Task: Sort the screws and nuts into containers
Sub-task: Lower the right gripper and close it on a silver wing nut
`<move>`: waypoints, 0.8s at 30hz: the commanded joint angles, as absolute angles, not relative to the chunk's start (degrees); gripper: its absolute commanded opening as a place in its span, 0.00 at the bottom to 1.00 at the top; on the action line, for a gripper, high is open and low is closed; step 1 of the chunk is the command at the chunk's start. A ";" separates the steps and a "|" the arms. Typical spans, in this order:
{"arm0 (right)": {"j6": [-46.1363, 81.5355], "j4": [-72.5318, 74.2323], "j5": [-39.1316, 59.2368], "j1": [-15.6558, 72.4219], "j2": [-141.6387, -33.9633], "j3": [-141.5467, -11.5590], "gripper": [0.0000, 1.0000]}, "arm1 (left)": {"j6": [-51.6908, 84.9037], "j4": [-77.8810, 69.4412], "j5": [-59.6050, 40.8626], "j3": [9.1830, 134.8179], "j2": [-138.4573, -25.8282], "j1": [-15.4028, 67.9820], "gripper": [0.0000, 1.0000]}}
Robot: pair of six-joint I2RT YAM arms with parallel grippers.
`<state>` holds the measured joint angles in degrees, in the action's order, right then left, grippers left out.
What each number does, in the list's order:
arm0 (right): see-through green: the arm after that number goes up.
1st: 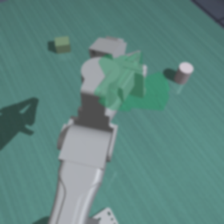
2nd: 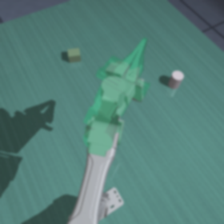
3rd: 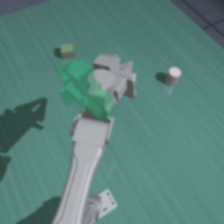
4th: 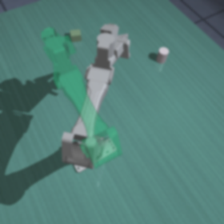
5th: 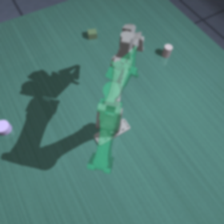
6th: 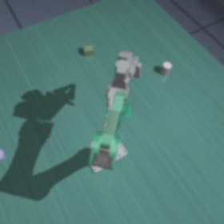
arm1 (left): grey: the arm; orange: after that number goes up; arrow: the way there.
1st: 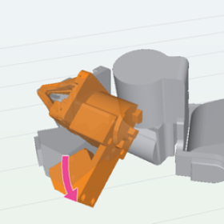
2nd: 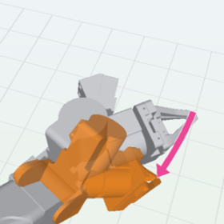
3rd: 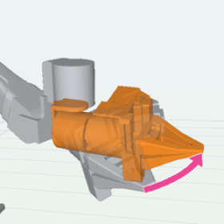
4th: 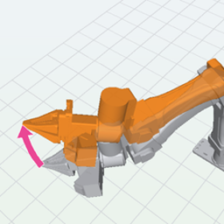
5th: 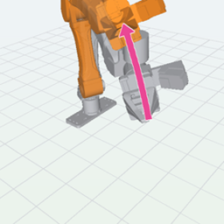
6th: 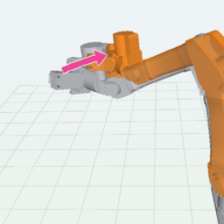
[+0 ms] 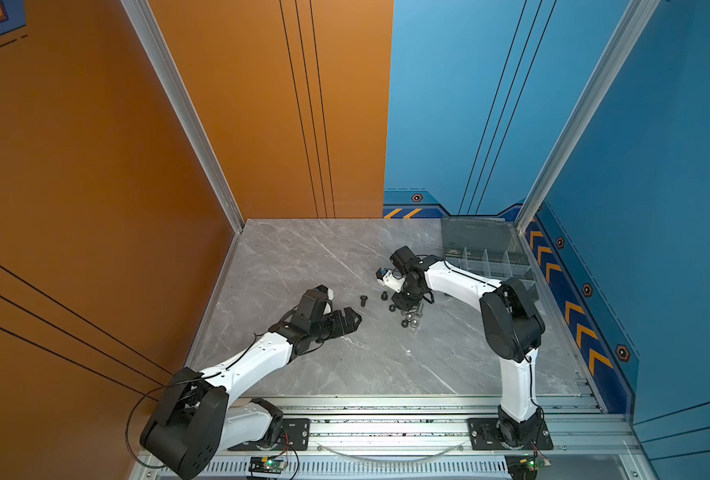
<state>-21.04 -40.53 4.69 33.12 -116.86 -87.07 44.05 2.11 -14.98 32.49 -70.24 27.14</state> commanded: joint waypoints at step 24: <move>-22.32 -42.28 6.97 33.93 -120.61 -89.85 0.28 | 44.21 2.85 -13.76 32.61 -70.35 27.85 0.98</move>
